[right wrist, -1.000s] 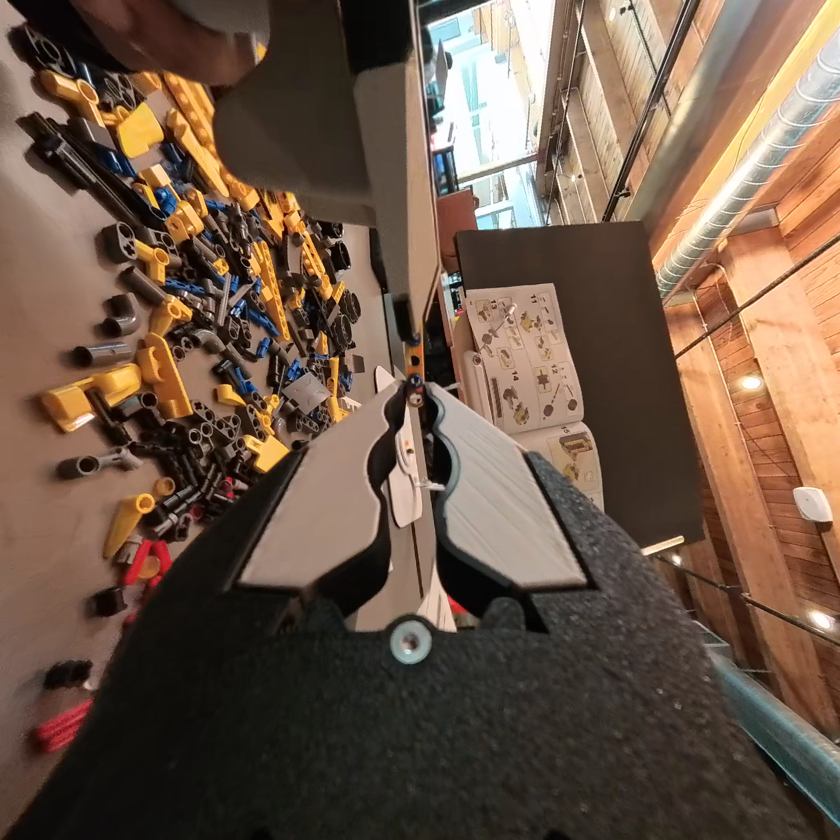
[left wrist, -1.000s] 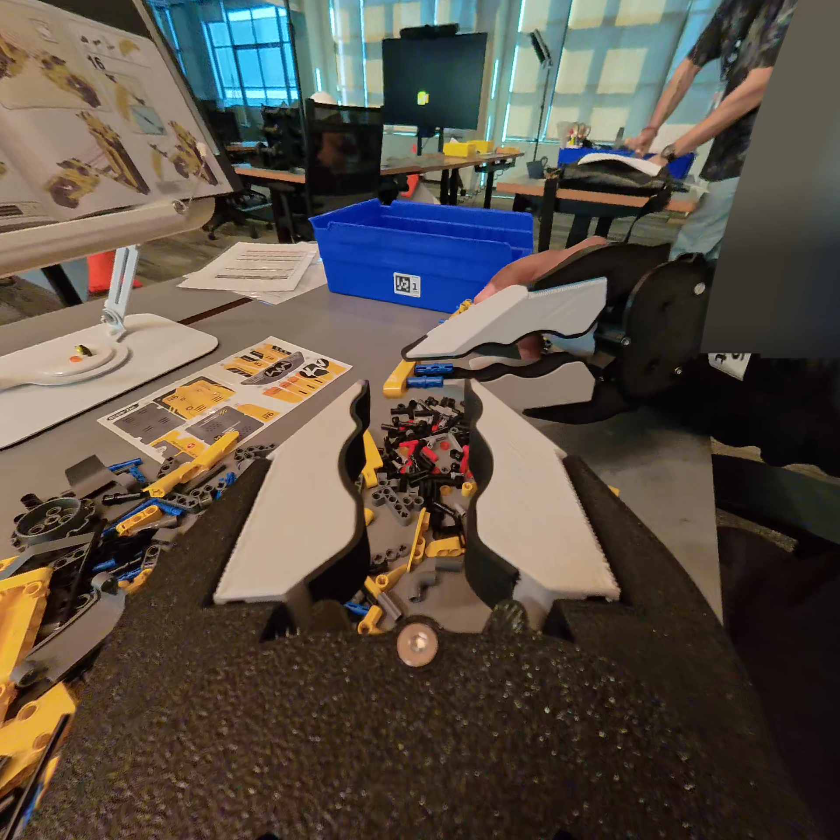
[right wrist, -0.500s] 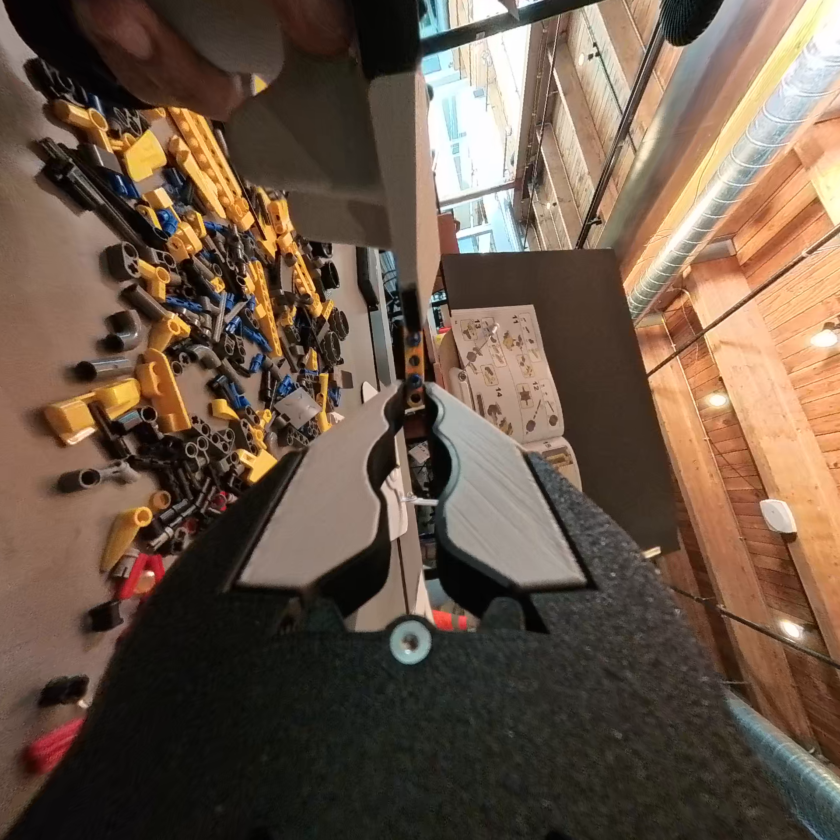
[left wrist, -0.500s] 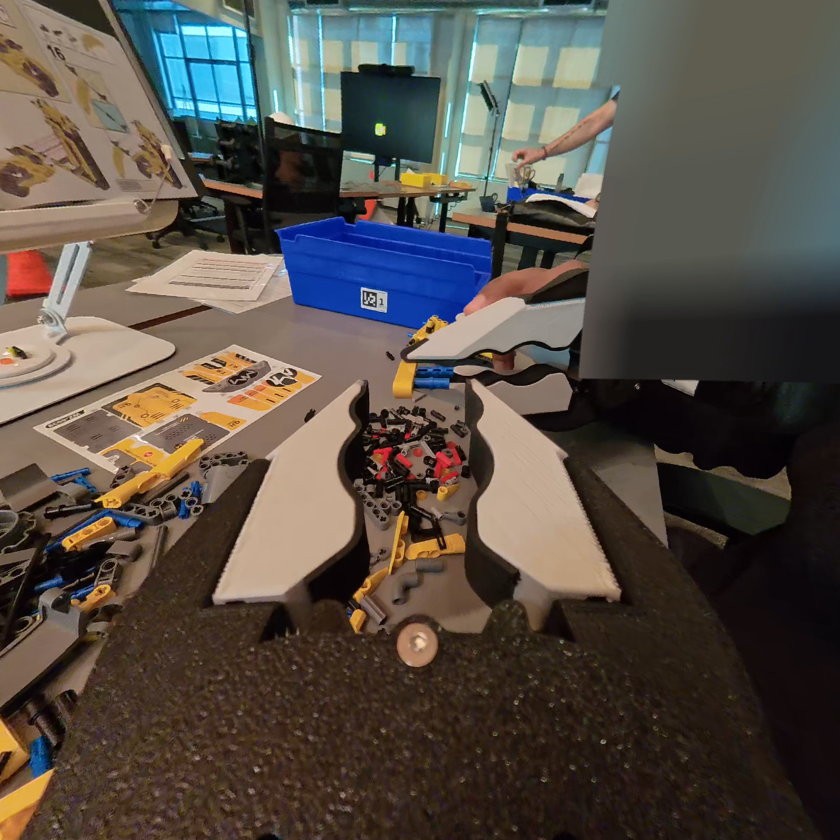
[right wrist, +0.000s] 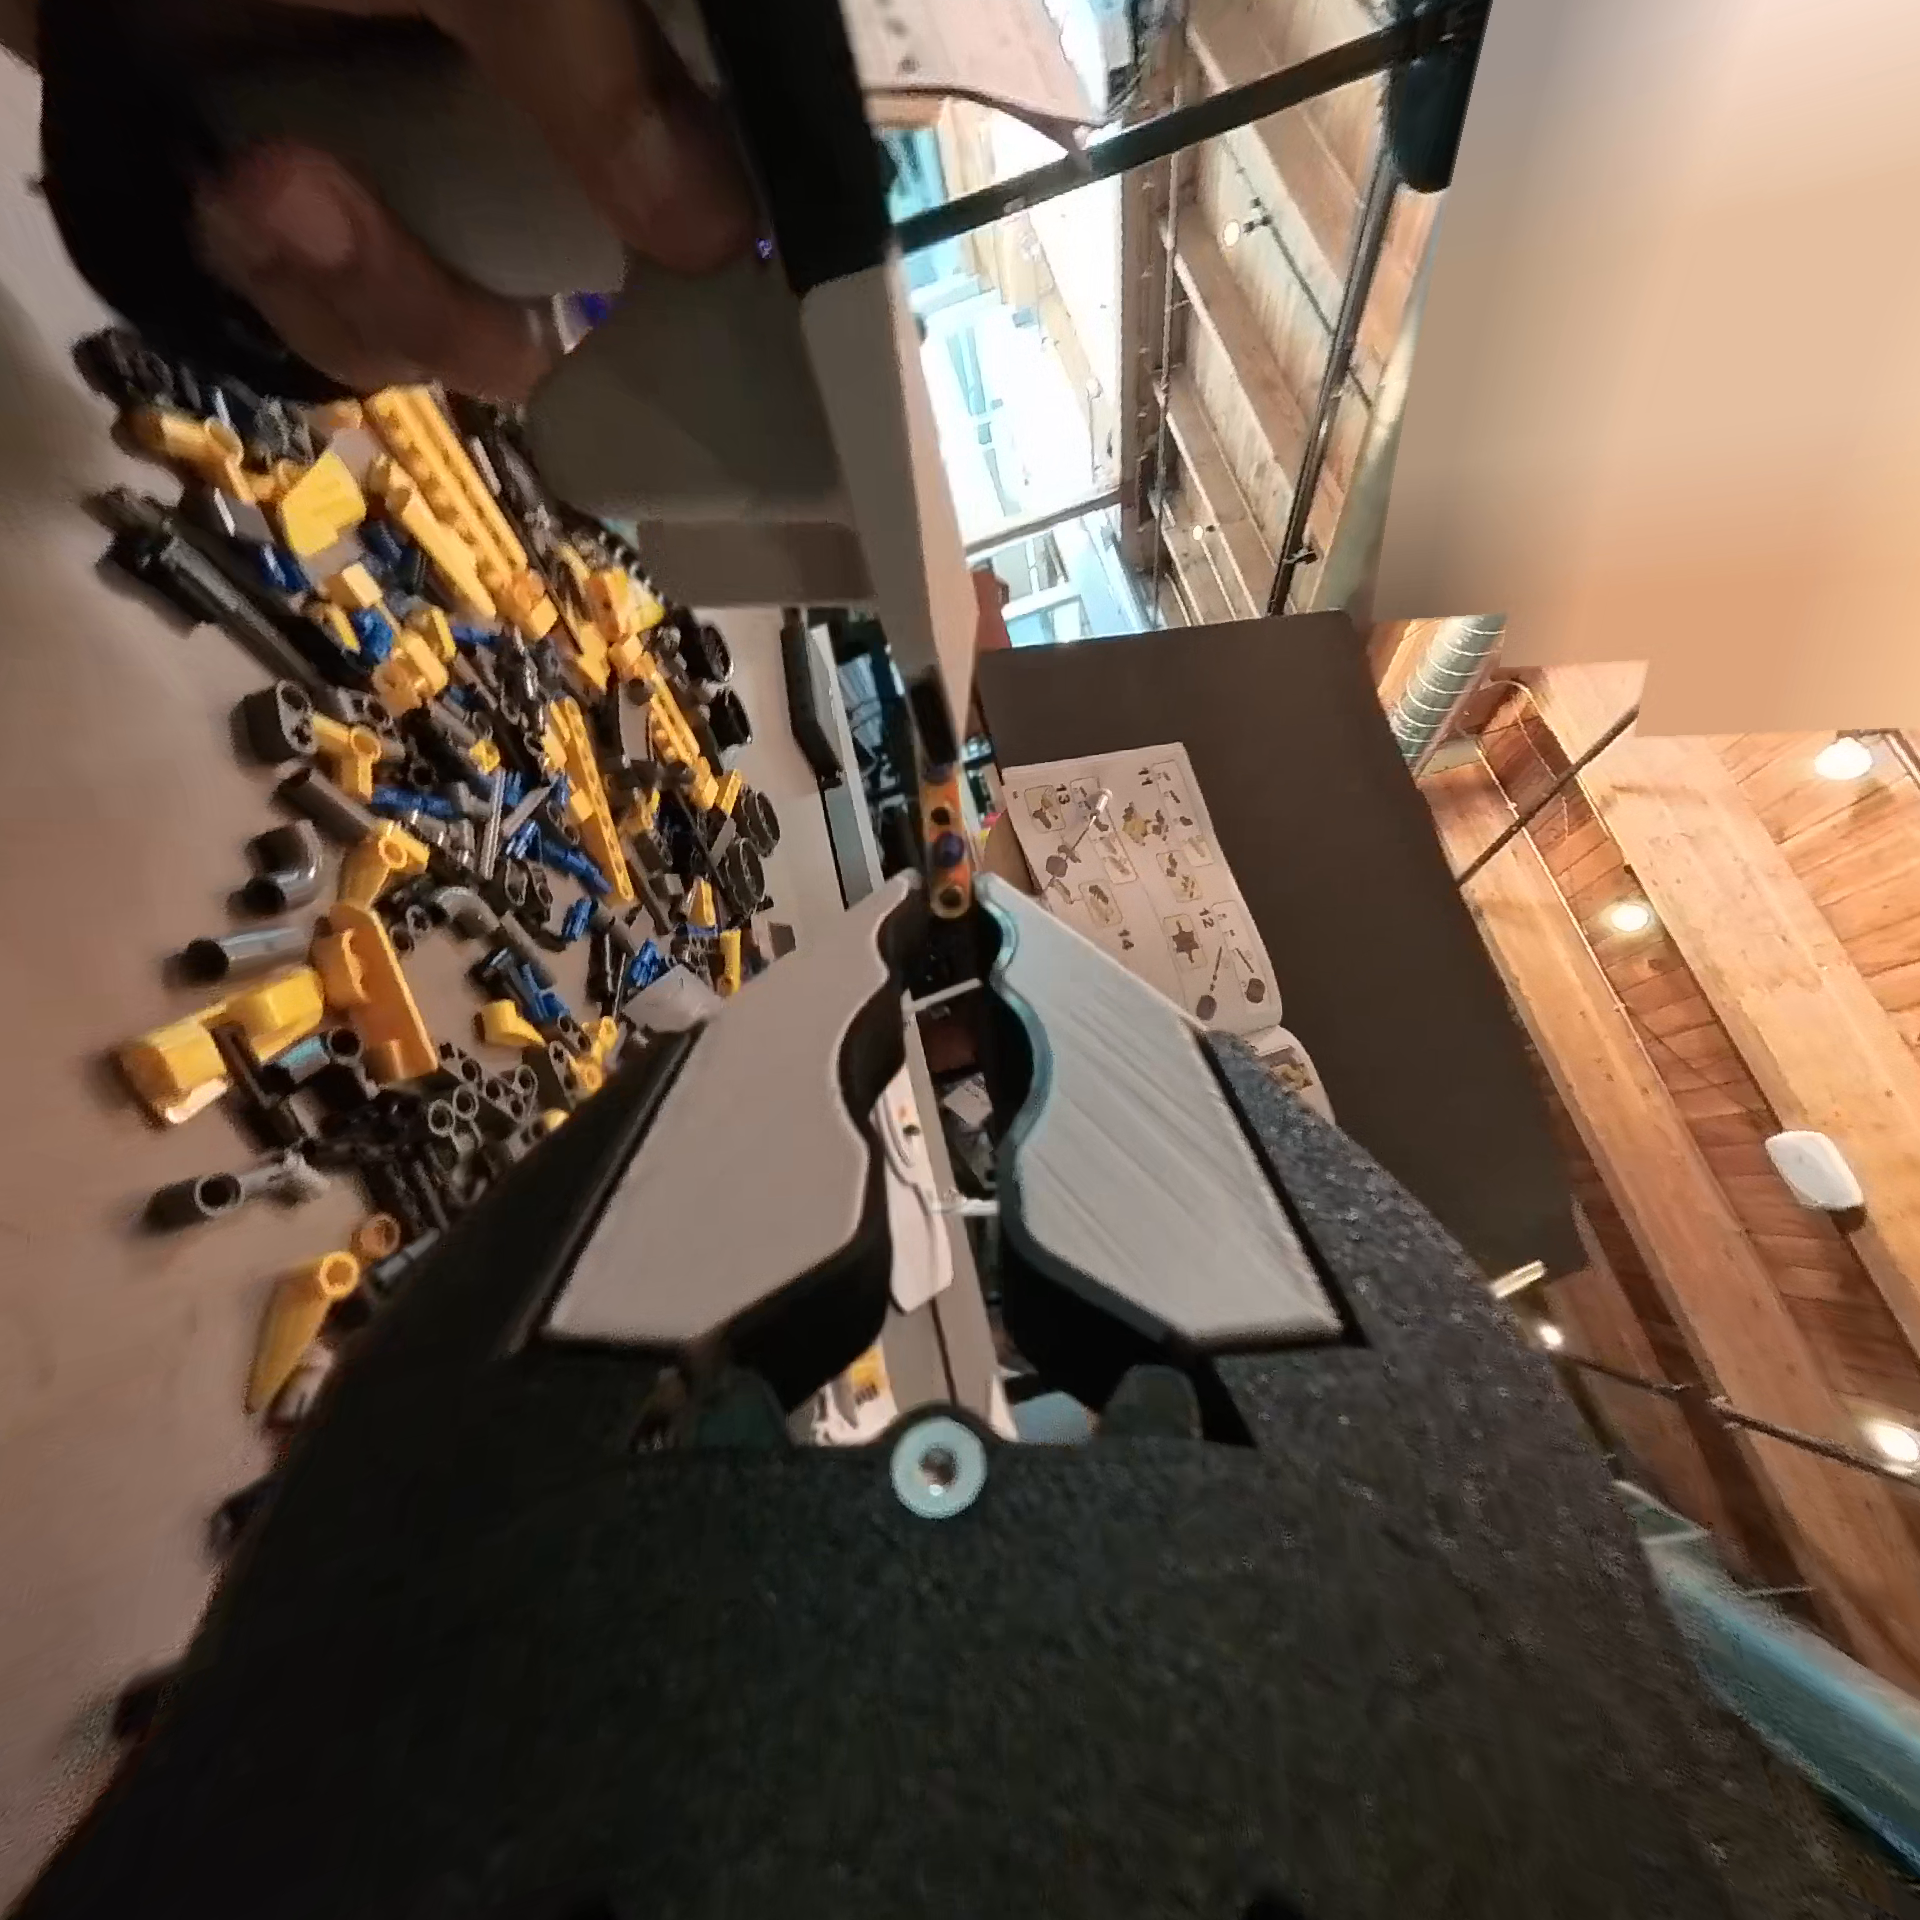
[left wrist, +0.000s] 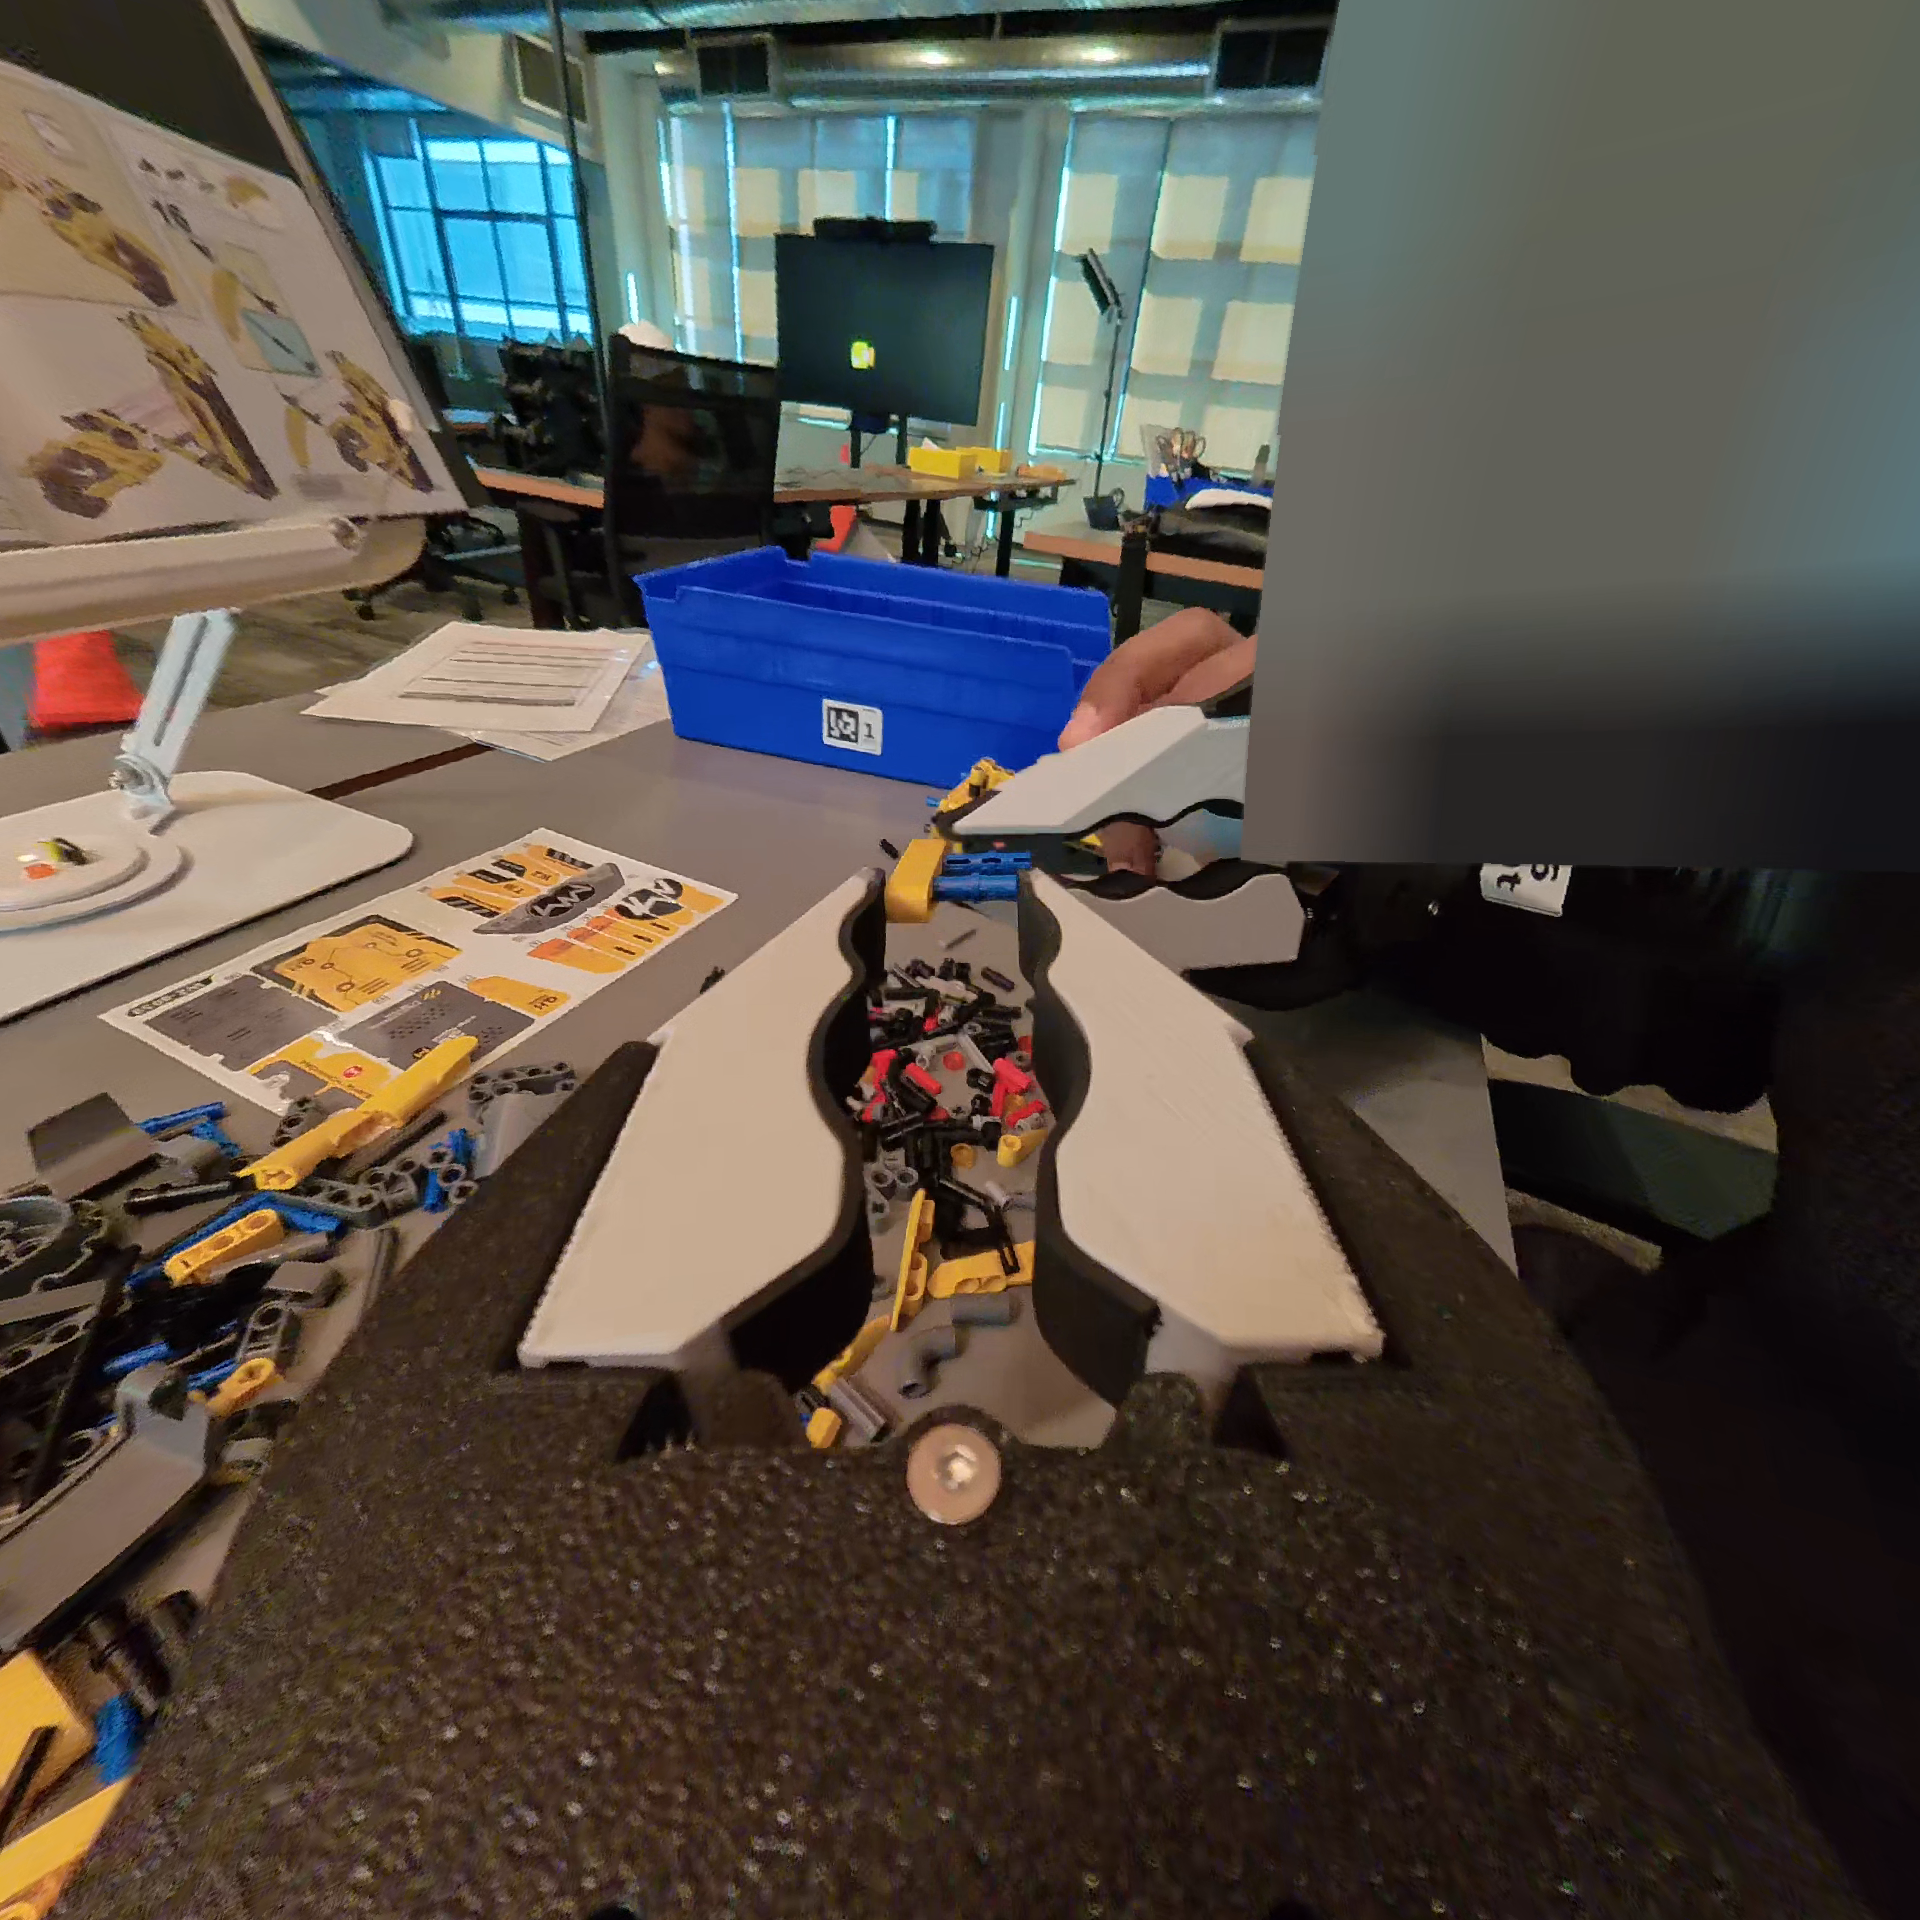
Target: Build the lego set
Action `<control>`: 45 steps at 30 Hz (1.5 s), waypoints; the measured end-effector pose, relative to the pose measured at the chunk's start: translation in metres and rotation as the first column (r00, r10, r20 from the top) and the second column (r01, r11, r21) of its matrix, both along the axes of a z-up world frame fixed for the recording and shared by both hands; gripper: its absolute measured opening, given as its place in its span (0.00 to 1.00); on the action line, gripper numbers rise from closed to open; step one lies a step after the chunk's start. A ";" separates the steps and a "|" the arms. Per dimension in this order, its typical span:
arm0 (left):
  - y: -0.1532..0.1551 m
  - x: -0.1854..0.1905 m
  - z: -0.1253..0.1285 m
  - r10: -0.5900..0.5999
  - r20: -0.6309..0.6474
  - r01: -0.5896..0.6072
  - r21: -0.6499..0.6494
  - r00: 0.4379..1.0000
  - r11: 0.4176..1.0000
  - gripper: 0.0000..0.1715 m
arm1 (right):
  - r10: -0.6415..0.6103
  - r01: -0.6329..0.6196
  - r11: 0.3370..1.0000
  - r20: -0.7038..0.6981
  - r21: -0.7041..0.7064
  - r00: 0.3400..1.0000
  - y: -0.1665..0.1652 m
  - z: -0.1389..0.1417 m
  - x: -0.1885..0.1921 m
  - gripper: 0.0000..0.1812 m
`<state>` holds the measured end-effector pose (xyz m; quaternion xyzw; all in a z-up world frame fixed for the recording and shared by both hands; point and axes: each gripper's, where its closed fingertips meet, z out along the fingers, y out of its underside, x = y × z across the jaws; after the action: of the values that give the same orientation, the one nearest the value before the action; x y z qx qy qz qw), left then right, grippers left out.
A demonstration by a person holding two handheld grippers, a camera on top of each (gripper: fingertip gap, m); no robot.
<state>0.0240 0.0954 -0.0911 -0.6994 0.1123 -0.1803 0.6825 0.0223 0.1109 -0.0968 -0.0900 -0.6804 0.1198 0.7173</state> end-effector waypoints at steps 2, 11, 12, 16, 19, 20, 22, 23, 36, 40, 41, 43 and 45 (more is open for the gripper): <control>-0.002 -0.005 0.004 0.017 0.014 -0.017 0.023 1.000 1.000 0.14 | 0.018 -0.021 0.996 -0.032 -0.084 0.999 0.003 0.004 0.001 0.04; -0.009 -0.009 0.017 -0.026 0.110 0.017 0.079 0.994 0.997 0.14 | 0.532 -0.064 0.134 0.017 -0.989 0.847 -0.003 0.009 0.005 0.32; -0.010 -0.007 0.018 -0.041 0.111 0.031 0.086 0.993 0.996 0.14 | 0.573 -0.072 0.021 -0.047 -0.997 0.818 -0.003 0.018 0.009 0.32; -0.016 0.006 0.023 -0.106 0.084 0.095 0.122 0.991 0.988 0.14 | 0.603 -0.110 -0.019 -0.099 -0.994 0.791 -0.002 0.025 0.015 0.32; -0.020 0.015 0.025 -0.130 0.034 0.124 0.146 0.991 0.982 0.14 | 0.635 -0.138 0.057 -0.070 -0.989 0.769 -0.018 0.023 0.019 0.32; -0.020 0.018 0.025 -0.134 0.019 0.130 0.149 0.991 0.980 0.14 | 0.638 -0.147 0.078 -0.064 -0.986 0.767 -0.022 0.023 0.020 0.31; -0.020 0.020 0.023 -0.134 0.000 0.133 0.142 0.991 0.981 0.14 | 0.644 -0.172 0.119 -0.056 -0.978 0.763 -0.027 0.022 0.022 0.23; -0.019 0.021 0.022 -0.138 -0.003 0.137 0.135 0.990 0.981 0.14 | 0.646 -0.183 0.137 -0.052 -0.973 0.762 -0.029 0.022 0.023 0.19; -0.027 0.029 0.026 -0.180 -0.034 0.183 0.172 0.983 0.968 0.14 | 0.696 -0.206 0.093 -0.084 -0.974 0.713 -0.034 0.027 0.032 0.15; -0.027 0.030 0.026 -0.191 -0.026 0.193 0.170 0.981 0.966 0.14 | 0.707 -0.198 0.074 -0.089 -0.977 0.701 -0.035 0.027 0.033 0.15; -0.027 0.030 0.026 -0.191 -0.028 0.193 0.172 0.981 0.966 0.14 | 0.710 -0.198 0.070 -0.091 -0.978 0.699 -0.035 0.027 0.033 0.15; -0.027 0.031 0.027 -0.191 -0.029 0.193 0.173 0.981 0.966 0.14 | 0.713 -0.196 0.064 -0.093 -0.979 0.695 -0.035 0.027 0.033 0.15; -0.028 0.031 0.027 -0.195 -0.027 0.196 0.176 0.981 0.965 0.14 | 0.716 -0.188 0.056 -0.092 -0.981 0.692 -0.036 0.027 0.033 0.15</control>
<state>0.0549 0.0676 -0.0641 -0.6221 0.1996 -0.2325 0.7204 0.0558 0.0753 -0.0695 -0.3002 -0.5852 0.7088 0.2549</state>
